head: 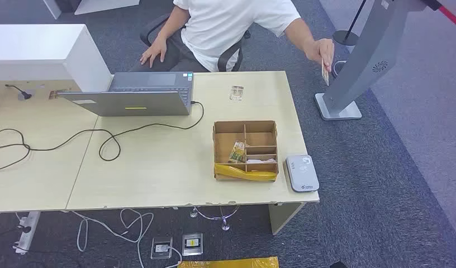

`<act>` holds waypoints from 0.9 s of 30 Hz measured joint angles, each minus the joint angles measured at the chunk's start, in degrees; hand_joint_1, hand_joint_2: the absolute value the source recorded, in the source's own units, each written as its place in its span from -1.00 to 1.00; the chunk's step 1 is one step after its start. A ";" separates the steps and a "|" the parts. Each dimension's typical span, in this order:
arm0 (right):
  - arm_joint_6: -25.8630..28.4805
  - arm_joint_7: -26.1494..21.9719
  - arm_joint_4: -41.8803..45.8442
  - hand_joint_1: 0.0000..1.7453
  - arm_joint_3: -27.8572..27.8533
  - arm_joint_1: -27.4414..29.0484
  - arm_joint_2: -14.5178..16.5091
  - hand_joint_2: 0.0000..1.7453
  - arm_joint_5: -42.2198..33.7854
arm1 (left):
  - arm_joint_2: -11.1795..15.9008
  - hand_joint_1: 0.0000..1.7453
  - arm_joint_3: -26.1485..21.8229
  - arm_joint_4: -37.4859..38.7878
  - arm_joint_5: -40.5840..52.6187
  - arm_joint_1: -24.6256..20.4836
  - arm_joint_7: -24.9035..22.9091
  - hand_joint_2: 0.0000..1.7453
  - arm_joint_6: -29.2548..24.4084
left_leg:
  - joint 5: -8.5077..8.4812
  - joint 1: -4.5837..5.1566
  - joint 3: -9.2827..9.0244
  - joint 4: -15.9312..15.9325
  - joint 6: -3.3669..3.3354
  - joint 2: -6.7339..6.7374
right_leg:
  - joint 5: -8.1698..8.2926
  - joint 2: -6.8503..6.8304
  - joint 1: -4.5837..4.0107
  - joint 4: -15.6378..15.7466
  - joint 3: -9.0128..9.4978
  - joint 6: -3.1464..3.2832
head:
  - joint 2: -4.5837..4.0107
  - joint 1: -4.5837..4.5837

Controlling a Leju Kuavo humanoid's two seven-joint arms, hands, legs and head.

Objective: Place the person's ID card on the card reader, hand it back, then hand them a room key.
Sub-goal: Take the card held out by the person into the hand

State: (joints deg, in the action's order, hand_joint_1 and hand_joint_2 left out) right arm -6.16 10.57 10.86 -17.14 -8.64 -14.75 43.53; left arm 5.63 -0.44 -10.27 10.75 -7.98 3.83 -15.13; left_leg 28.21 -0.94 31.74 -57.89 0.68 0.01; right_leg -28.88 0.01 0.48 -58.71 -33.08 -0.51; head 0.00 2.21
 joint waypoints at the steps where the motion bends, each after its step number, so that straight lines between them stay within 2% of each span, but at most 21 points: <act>1: 0.00 -0.02 0.00 -1.00 0.00 0.00 0.00 -1.00 0.00 | 0.00 -1.00 0.00 0.00 0.00 0.00 0.00 1.00 -0.01 | 0.00 0.00 0.00 0.00 0.00 0.00 | 0.00 0.00 0.00 0.00 0.00 0.00 | 0.00 0.00; 5: 0.69 -0.46 0.00 -1.00 0.06 -0.03 -0.29 -1.00 -0.67 | -0.01 -1.00 0.00 0.00 -0.21 0.00 -0.09 1.00 -0.15 | 0.00 0.01 0.00 0.00 0.00 0.00 | 0.00 0.00 0.01 0.00 0.00 0.00 | 0.00 -0.01; 11: 2.50 -0.89 0.02 -1.00 -0.02 -0.73 -2.73 -1.00 -3.18 | -0.01 -1.00 -0.02 0.00 -0.59 0.00 -0.30 1.00 -0.33 | 0.00 0.04 0.00 0.00 0.00 0.00 | 0.01 -0.01 0.03 0.00 0.02 -0.01 | 0.00 0.01; 15: 7.63 -0.99 0.15 -1.00 -1.75 -2.09 -4.79 -1.00 -8.90 | 0.02 -1.00 0.00 0.00 -0.58 0.00 -0.61 1.00 -0.38 | -0.02 0.11 0.01 -0.01 -0.03 0.00 | 0.03 -0.01 0.12 0.00 0.02 -0.04 | 0.00 -0.02; 18: 12.29 -1.02 0.89 -1.00 -4.39 -5.64 -9.54 -1.00 -13.04 | 0.08 -1.00 -0.01 0.00 -0.73 0.00 -0.63 1.00 -0.66 | -0.07 0.26 0.03 -0.01 -0.12 0.06 | 0.13 0.04 0.29 -0.01 -0.02 -0.18 | 0.00 -0.02; 21: 15.64 -1.31 2.44 -1.00 -7.46 -12.73 -16.96 -1.00 -16.08 | 0.09 -1.00 -0.02 0.00 -1.48 -0.05 -0.62 1.00 -1.30 | -0.17 0.58 0.03 -0.02 -0.29 0.16 | 0.25 0.14 0.59 -0.09 -0.15 -0.36 | 0.00 -0.04; 24: 16.51 -1.38 4.08 -1.00 -9.44 -20.06 -23.50 -1.00 -17.16 | 0.03 -1.00 -0.02 0.00 -1.93 -0.07 -0.56 1.00 -1.68 | -0.26 0.64 0.01 -0.03 -0.43 0.08 | 0.28 0.05 0.65 -0.07 -0.12 -0.43 | 0.00 0.02; 27: 16.65 -1.29 5.05 -1.00 -10.50 -23.77 -26.94 -1.00 -17.61 | -0.17 -1.00 -0.02 0.00 -2.02 -0.02 -0.54 1.00 -1.70 | -0.30 0.62 0.07 -0.04 -0.48 -0.21 | 0.28 -0.25 0.62 -0.03 -0.04 -0.44 | 0.00 0.01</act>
State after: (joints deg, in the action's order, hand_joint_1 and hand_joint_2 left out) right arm 10.49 9.28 15.92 -27.63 -32.41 -41.69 25.92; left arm 5.45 -0.46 -10.27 8.73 -8.00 3.29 -16.83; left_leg 27.92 -0.32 31.81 -57.93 0.20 -0.20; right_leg -28.61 -0.23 1.10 -58.74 -33.12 -0.95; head 0.00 2.22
